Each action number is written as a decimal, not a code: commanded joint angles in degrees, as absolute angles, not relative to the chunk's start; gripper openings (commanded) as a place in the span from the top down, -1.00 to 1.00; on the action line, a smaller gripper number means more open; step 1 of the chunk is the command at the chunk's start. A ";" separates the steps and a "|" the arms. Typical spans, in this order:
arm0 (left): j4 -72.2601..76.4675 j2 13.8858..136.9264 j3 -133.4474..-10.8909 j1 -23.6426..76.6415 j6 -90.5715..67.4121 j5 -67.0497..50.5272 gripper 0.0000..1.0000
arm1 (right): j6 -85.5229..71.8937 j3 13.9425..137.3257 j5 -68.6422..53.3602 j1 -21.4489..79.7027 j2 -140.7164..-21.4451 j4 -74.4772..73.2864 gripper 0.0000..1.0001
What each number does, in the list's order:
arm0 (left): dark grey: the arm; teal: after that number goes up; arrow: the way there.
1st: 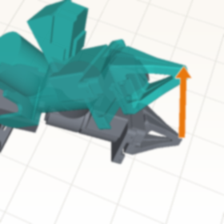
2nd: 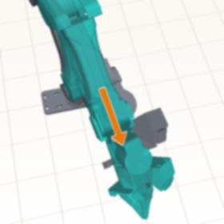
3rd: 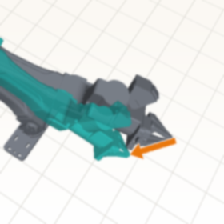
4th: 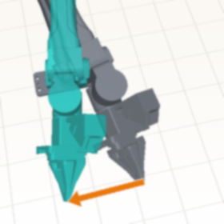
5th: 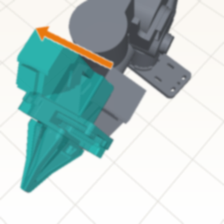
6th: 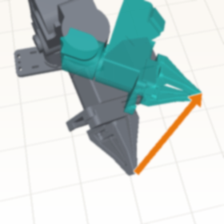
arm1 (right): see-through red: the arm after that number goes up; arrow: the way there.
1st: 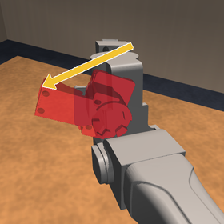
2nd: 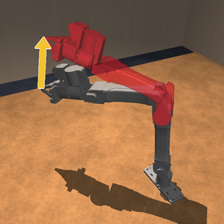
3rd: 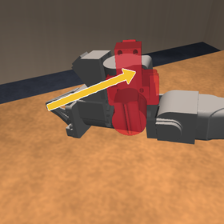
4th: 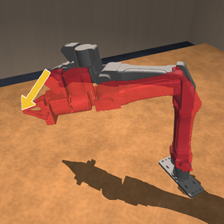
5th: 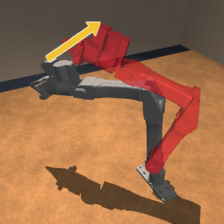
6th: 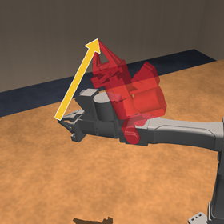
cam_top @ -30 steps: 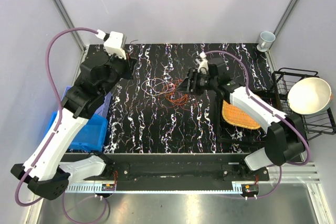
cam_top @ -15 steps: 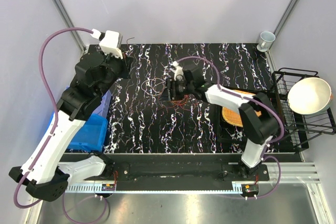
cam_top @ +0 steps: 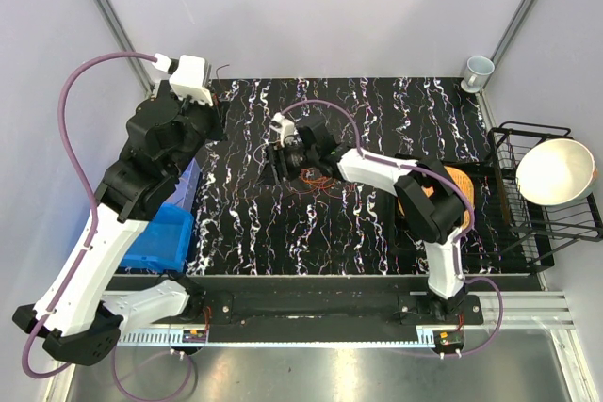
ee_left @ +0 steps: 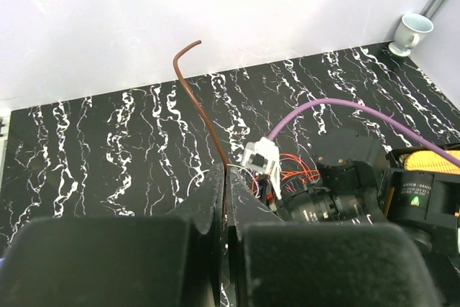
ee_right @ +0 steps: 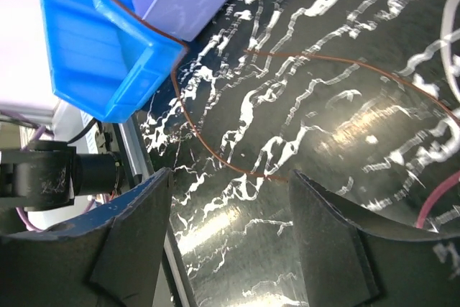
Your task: Untangle the cables
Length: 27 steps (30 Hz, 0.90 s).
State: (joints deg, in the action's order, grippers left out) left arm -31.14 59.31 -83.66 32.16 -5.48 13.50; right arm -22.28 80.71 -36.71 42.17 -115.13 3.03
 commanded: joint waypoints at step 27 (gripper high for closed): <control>-29.62 58.54 -83.85 31.20 -4.57 15.64 1.00 | -10.64 87.63 -42.71 46.76 -123.92 2.64 -0.44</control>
State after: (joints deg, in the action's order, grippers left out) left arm -31.18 59.29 -83.64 31.66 -5.39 14.22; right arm -13.08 85.21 -40.27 46.02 -122.19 3.53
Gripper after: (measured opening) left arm 0.005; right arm 0.736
